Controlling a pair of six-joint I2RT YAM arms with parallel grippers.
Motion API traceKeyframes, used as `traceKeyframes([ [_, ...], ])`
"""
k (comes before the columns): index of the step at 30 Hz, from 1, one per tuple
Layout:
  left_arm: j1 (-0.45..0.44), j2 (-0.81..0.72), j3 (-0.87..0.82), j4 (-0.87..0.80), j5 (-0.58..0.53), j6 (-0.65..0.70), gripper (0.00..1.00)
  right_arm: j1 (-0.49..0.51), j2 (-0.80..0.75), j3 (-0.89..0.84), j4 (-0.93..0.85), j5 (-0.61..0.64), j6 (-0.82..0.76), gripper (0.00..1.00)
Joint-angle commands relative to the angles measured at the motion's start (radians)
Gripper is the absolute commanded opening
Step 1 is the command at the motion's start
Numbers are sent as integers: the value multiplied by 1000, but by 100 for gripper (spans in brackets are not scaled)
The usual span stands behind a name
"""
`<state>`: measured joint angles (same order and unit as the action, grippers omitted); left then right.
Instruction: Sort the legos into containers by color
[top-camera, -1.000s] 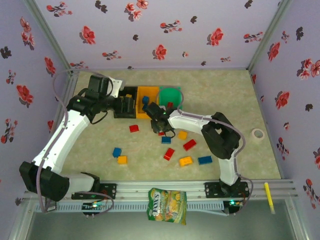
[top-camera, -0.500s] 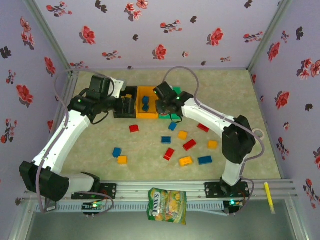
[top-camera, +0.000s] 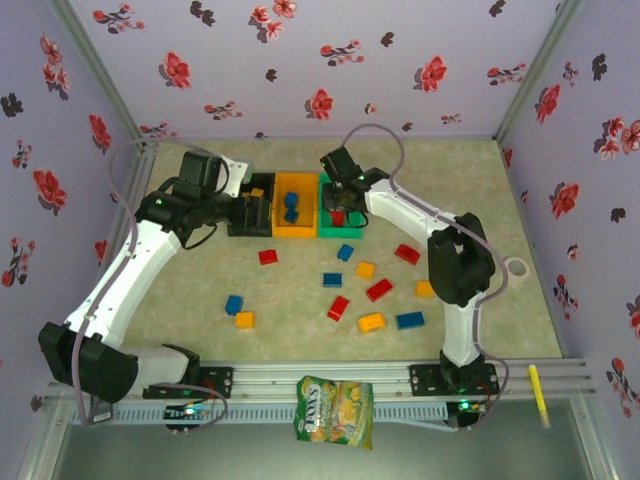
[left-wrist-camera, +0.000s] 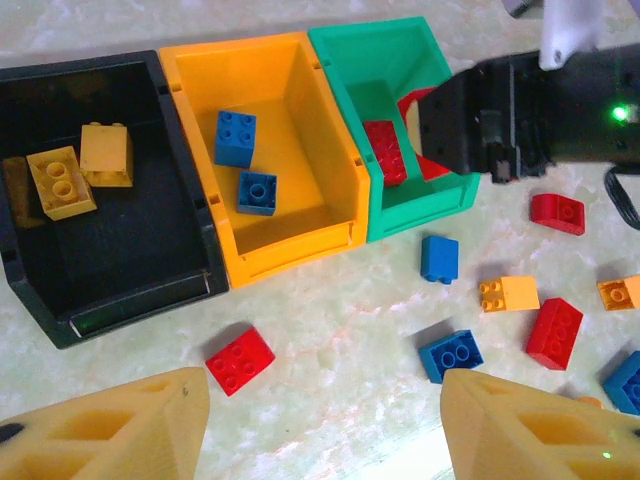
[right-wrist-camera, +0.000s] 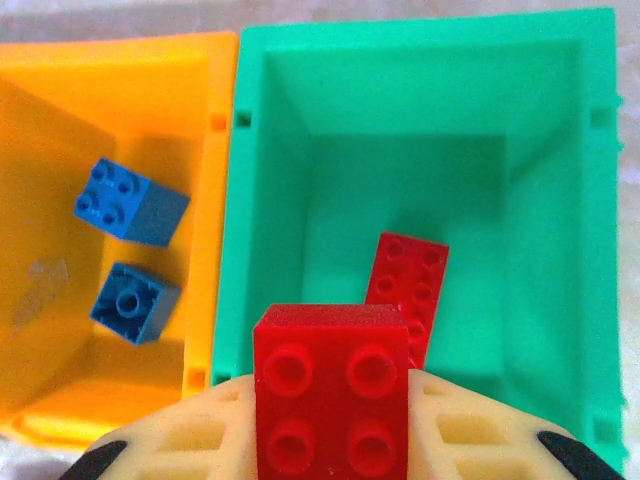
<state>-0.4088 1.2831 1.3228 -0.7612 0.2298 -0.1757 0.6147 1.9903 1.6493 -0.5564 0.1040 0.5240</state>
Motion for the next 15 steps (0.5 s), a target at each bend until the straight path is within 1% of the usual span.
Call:
traceKeyframes([
  [1,-9,-12,1,-18,18,25,63,-21,62,84,18,-39,-2,26],
  [4,-10,-24,-7,-19,19,24,63,-33,116,140,1,-45,0,31],
  [7,-9,-37,-10,-22,19,22,64,-45,147,176,-9,-58,5,41],
  [11,-10,-48,-16,-23,19,21,66,-50,144,184,-16,-58,-3,52],
  [12,-9,-49,-17,-23,18,20,66,-50,139,184,-20,-55,-7,54],
  [15,-9,-46,-20,-20,19,17,66,-52,116,171,-30,-44,-15,55],
])
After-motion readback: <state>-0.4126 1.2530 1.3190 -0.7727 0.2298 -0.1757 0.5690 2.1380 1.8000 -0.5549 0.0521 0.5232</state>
